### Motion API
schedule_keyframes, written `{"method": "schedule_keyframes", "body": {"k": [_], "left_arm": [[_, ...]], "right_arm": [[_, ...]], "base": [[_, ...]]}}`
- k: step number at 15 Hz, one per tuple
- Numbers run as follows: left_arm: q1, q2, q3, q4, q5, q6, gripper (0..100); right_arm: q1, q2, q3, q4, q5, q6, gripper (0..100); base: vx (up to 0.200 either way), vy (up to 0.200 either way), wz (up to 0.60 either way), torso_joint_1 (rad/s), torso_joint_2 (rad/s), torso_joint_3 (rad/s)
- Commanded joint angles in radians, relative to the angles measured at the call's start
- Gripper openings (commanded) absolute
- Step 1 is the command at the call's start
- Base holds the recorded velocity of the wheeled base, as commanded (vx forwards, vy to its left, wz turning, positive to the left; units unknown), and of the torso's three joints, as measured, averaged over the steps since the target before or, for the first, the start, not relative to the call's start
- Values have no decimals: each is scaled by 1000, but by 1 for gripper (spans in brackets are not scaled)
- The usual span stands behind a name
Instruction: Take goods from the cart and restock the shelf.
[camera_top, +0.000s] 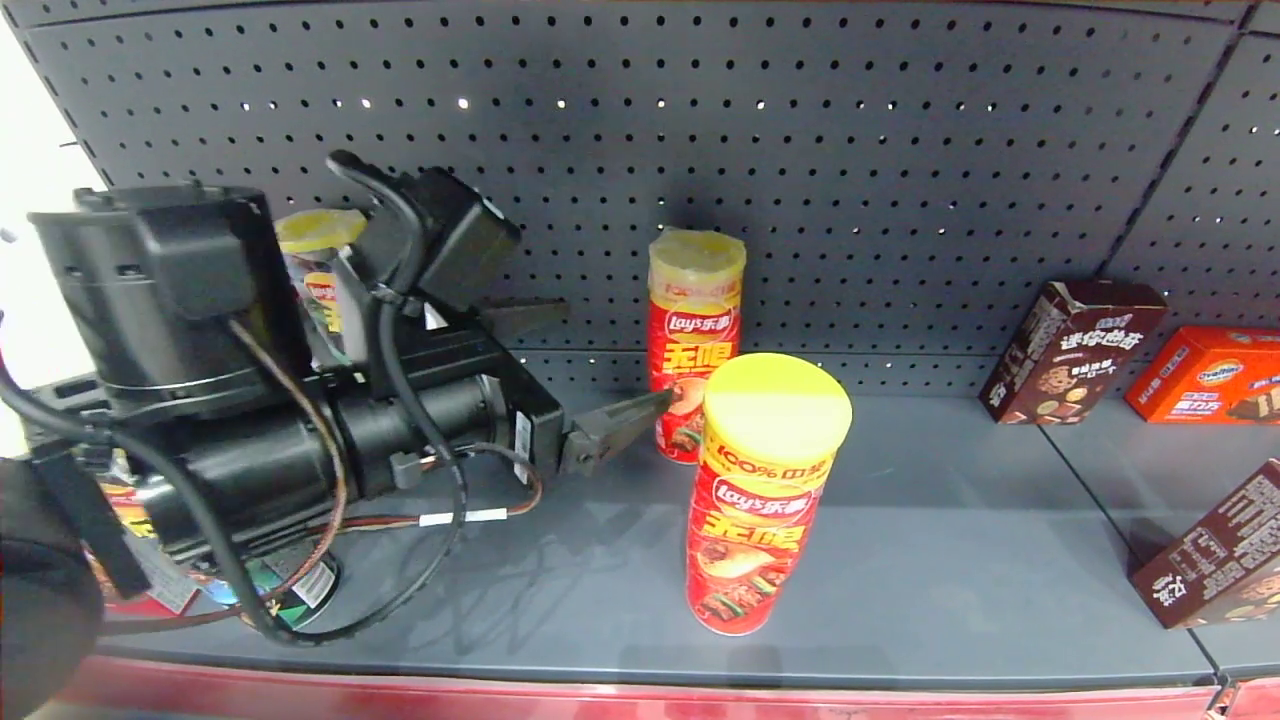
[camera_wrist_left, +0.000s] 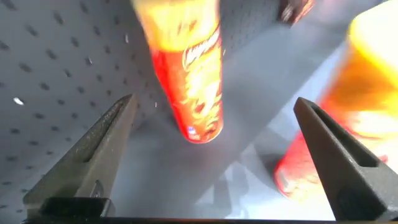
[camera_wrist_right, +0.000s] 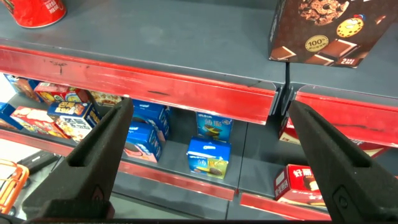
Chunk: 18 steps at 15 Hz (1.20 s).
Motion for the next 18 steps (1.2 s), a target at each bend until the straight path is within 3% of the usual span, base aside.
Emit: {"method": "schedule_keyframes", "body": {"k": [1, 6, 8, 10, 11, 12, 13, 14, 15, 16, 17, 18], "left_arm": [[-7, -130, 30, 8, -3, 0, 100], [-6, -302, 59, 11, 0, -6, 100], [-7, -473, 159, 14, 0, -49, 100], [-6, -613, 252, 20, 0, -55, 100], [33, -765, 321, 55, 0, -55, 100], [41, -789, 330, 65, 0, -55, 100], [100, -912, 383, 88, -2, -51, 100], [214, -980, 448, 69, -5, -49, 100], [261, -1001, 473, 66, -6, -49, 100], [413, -1087, 565, 66, -6, -57, 100], [473, -1124, 606, 66, -6, -58, 100], [570, -1203, 689, 65, -6, -91, 100]], "right_arm": [[0, 2, 0, 0, 0, 0, 100], [0, 2, 0, 0, 0, 0, 100], [0, 2, 0, 0, 0, 0, 100], [0, 2, 0, 0, 0, 0, 100], [0, 2, 0, 0, 0, 0, 100], [0, 2, 0, 0, 0, 0, 100], [0, 2, 0, 0, 0, 0, 100], [0, 2, 0, 0, 0, 0, 100], [0, 2, 0, 0, 0, 0, 100], [0, 2, 0, 0, 0, 0, 100], [0, 2, 0, 0, 0, 0, 100], [0, 2, 0, 0, 0, 0, 100]], "base": [[0, 0, 0, 0, 0, 0], [0, 0, 0, 0, 0, 0], [0, 0, 0, 0, 0, 0], [0, 0, 0, 0, 0, 0], [0, 0, 0, 0, 0, 0], [0, 0, 0, 0, 0, 0], [0, 0, 0, 0, 0, 0], [0, 0, 0, 0, 0, 0], [0, 0, 0, 0, 0, 0], [0, 0, 0, 0, 0, 0], [0, 0, 0, 0, 0, 0], [0, 0, 0, 0, 0, 0]]}}
